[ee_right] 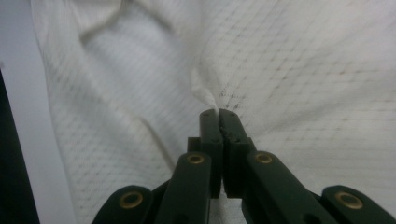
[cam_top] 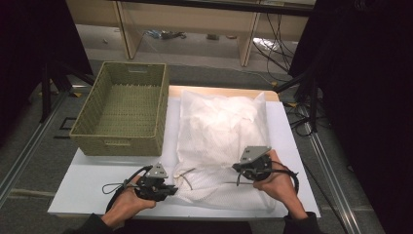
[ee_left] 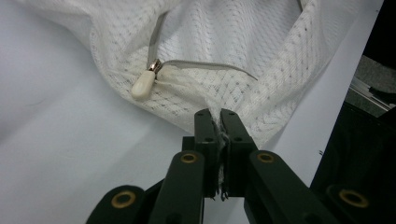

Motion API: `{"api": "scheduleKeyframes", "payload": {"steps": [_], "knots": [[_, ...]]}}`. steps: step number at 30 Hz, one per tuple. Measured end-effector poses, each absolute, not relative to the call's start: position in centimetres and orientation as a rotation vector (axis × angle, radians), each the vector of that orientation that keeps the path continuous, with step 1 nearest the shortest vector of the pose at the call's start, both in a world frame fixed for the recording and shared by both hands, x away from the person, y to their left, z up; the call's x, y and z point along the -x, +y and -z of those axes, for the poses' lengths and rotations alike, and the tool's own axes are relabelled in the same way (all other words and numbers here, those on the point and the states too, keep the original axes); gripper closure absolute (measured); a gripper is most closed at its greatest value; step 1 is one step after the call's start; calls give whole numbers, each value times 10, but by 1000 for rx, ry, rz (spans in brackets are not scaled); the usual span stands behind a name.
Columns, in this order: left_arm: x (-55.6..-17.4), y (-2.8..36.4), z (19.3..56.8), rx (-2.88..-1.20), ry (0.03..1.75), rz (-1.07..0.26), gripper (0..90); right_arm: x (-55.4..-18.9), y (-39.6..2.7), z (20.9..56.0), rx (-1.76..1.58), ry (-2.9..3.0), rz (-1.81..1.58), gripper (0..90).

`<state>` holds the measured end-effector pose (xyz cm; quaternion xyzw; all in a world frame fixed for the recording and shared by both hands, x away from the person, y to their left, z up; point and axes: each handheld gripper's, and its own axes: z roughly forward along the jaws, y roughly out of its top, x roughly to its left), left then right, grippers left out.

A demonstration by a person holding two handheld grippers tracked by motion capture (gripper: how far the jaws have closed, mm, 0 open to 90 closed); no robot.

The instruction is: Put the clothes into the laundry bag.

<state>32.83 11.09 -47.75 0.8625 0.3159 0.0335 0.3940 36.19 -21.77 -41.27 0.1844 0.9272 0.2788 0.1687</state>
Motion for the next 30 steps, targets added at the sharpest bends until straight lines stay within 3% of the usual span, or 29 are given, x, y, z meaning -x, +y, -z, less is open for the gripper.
{"api": "scheduleKeyframes", "payload": {"steps": [3, 13, 14, 19, 21, 26, 29, 30], "knots": [[-328, 115, 478, -2211, 789, -76, 863, -363, -216, 442, -526, 2716, -678, 900], [-318, 118, 477, -2210, 757, -46, 850, -367, -225, 436, -560, 2685, -713, 900], [-319, 119, 476, -2208, 769, -41, 831, -368, -225, 435, -555, 2684, -705, 900], [-328, 118, 463, -2158, 877, -99, 540, -368, -225, 436, -590, 2689, -728, 898], [-331, 113, 462, -2179, 882, -140, 498, -367, -223, 436, -583, 2693, -720, 897], [-335, 106, 478, -2318, 903, -54, 571, -367, -222, 435, -574, 2703, -716, 896], [-336, 112, 477, -2398, 847, -76, 828, -367, -224, 434, -531, 2681, -717, 899], [-334, 114, 477, -2385, 852, -82, 847, -365, -223, 433, -558, 2679, -717, 899]]}}
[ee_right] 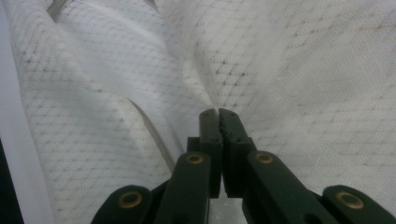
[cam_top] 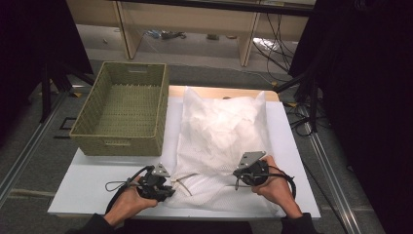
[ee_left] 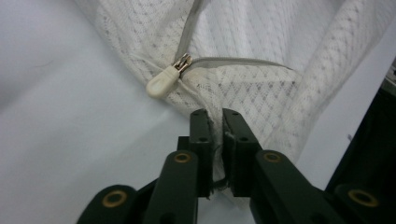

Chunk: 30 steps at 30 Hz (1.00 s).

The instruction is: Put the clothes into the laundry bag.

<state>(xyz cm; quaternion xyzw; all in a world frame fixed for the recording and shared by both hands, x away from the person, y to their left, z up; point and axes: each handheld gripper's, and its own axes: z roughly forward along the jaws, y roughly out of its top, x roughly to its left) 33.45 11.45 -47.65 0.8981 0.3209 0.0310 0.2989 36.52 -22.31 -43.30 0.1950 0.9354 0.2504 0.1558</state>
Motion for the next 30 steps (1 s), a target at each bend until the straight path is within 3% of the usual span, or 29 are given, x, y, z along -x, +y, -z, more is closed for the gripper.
{"api": "scheduleKeyframes", "payload": {"steps": [4, 10, 18, 25, 30], "knots": [[-325, 126, 478, -2303, 891, -106, 878, -362, -223, 430, -515, 2678, -741, 900], [-318, 129, 478, -2291, 882, -105, 853, -352, -219, 441, -537, 2710, -696, 900], [-322, 141, 465, -2162, 974, -180, 478, -359, -221, 443, -538, 2719, -701, 897], [-320, 150, 454, -2089, 978, -250, 350, -359, -221, 443, -572, 2717, -749, 854], [-322, 155, 453, -2065, 992, -270, 272, -358, -223, 440, -629, 2682, -793, 714]]}}
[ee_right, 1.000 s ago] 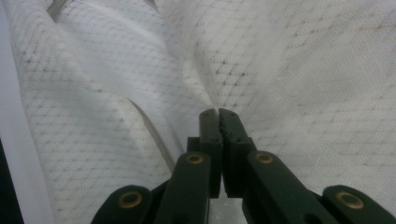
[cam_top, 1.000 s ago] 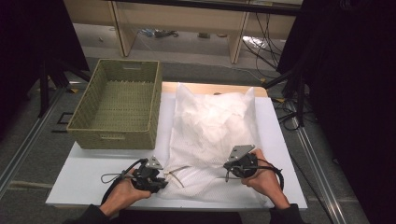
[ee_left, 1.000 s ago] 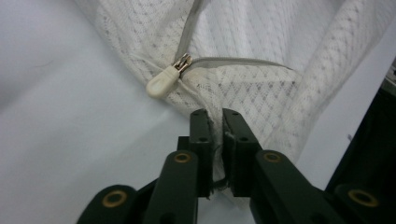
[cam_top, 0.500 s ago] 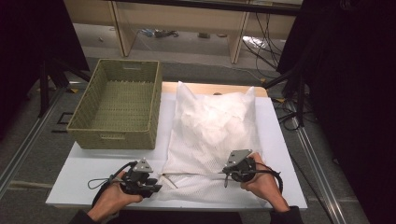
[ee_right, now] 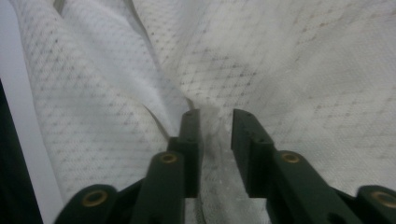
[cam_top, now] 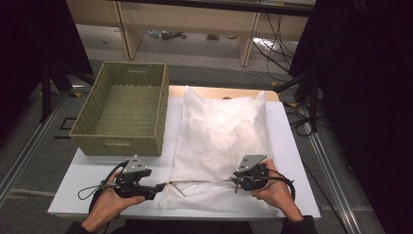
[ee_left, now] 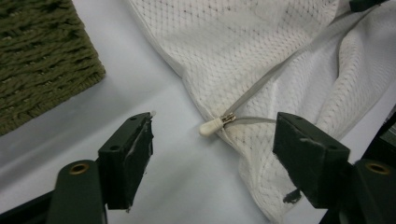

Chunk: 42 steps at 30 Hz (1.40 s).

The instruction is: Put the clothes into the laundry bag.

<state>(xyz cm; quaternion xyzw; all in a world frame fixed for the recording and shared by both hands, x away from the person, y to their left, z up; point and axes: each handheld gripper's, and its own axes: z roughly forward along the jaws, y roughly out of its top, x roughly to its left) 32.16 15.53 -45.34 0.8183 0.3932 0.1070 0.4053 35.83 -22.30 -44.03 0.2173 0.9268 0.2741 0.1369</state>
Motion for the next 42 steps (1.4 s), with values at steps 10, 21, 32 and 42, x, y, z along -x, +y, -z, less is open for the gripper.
{"api": "scheduleKeyframes", "payload": {"steps": [10, 21, 32, 42], "knots": [[-318, 161, 447, -2025, 975, -318, 214, -350, -219, 428, -678, 2571, -918, 484], [-319, 168, 447, -2005, 1018, -363, 176, -348, -233, 416, -787, 2491, -1009, 414], [-317, 175, 445, -1968, 1039, -383, 170, -347, -257, 415, -966, 2361, -1060, 312], [-306, 181, 442, -1908, 1000, -386, 168, -327, -267, 419, -1017, 2287, -1095, 280]]}}
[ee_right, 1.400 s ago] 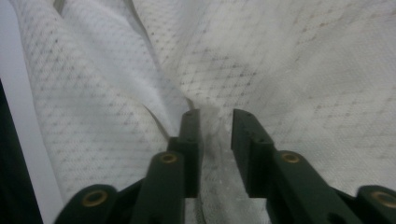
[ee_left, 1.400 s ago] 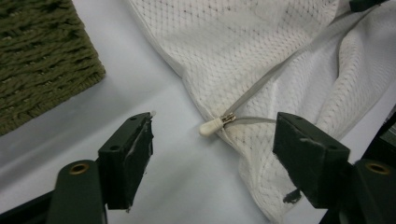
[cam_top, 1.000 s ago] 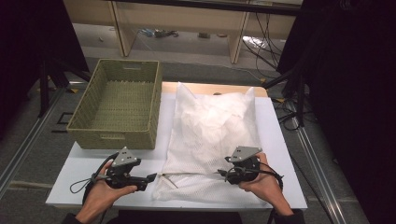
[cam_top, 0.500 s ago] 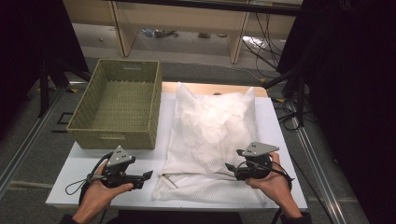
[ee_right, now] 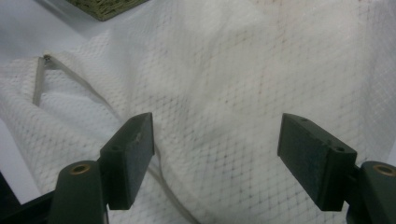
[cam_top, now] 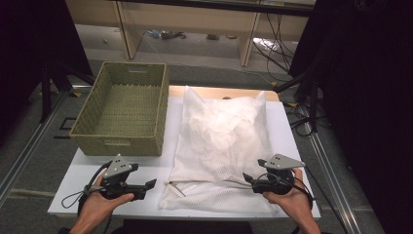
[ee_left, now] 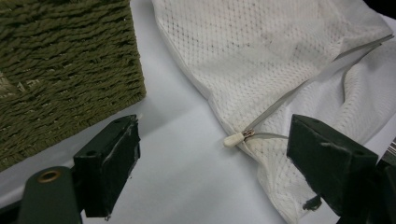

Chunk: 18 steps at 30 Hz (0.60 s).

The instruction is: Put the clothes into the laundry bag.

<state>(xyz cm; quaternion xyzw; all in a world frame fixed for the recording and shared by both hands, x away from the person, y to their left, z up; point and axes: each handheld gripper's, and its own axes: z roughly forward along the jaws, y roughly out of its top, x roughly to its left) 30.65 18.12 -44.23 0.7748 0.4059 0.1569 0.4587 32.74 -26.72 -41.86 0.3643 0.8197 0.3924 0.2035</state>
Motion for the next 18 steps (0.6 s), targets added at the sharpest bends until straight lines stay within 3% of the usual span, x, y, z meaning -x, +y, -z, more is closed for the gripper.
{"api": "scheduleKeyframes", "payload": {"steps": [9, 18], "knots": [[-299, 187, 443, -1860, 984, -410, 158, -308, -275, 426, -1042, 2257, -1145, 194], [-294, 182, 447, -1892, 960, -435, 162, -293, -284, 431, -1064, 2221, -1165, 190]]}}
